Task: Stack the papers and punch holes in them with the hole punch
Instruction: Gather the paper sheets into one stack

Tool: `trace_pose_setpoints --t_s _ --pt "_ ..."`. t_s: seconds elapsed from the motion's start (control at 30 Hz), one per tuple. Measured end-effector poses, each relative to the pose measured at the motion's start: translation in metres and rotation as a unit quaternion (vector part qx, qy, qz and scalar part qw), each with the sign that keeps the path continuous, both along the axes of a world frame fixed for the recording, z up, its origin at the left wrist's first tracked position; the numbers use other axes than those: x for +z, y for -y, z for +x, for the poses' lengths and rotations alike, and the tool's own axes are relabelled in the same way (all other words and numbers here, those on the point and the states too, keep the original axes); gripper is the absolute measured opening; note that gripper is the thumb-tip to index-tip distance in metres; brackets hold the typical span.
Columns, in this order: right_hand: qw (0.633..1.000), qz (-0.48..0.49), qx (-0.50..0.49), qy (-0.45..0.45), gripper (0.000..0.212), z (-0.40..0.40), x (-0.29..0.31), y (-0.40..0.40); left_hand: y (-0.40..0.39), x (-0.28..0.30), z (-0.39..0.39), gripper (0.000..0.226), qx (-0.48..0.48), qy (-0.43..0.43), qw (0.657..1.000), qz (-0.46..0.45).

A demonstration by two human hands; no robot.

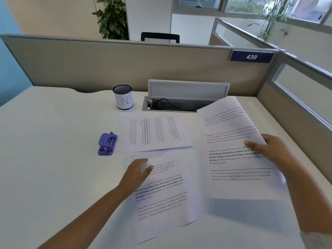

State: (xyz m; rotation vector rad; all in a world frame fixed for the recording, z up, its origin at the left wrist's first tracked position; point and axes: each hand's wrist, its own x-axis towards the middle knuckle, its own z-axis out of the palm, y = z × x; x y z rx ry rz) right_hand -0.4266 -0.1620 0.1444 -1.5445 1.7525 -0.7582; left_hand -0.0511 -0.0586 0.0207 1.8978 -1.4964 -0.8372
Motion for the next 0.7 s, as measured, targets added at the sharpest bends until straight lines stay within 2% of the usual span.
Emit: trace_pose_setpoints --t_s 0.1,0.17,0.23,0.3,0.33,0.43,0.6,0.7 --pt "0.999 0.009 0.009 0.042 0.017 0.005 0.0 0.001 0.001 0.005 -0.002 0.044 0.01 -0.028 1.0 0.001" --pt "0.996 0.027 0.033 0.074 0.021 0.016 -0.002 0.0 0.002 0.013 -0.007 0.046 0.008 -0.089 0.996 0.018" --pt "0.992 0.051 0.07 0.092 0.023 0.034 -0.009 0.0 0.003 0.022 -0.012 0.046 -0.003 -0.21 0.977 0.043" --pt "0.986 0.068 0.109 0.106 0.026 0.057 -0.022 -0.001 0.004 0.028 -0.016 0.041 0.004 -0.351 0.933 0.079" --pt "0.983 0.074 0.127 0.109 0.029 0.069 -0.029 -0.001 0.005 0.029 -0.018 0.041 0.006 -0.389 0.917 0.088" --pt "0.978 0.082 0.161 0.108 0.039 0.104 -0.049 -0.001 0.004 0.027 -0.021 0.038 0.028 -0.379 0.922 0.079" --pt "0.972 0.103 0.199 0.064 0.049 0.145 -0.071 0.009 0.002 0.017 -0.011 0.016 0.157 -0.323 0.932 0.044" --pt "0.985 0.083 0.141 0.059 0.061 0.161 -0.078 0.02 -0.001 0.013 -0.001 0.019 0.183 -0.272 0.943 0.049"
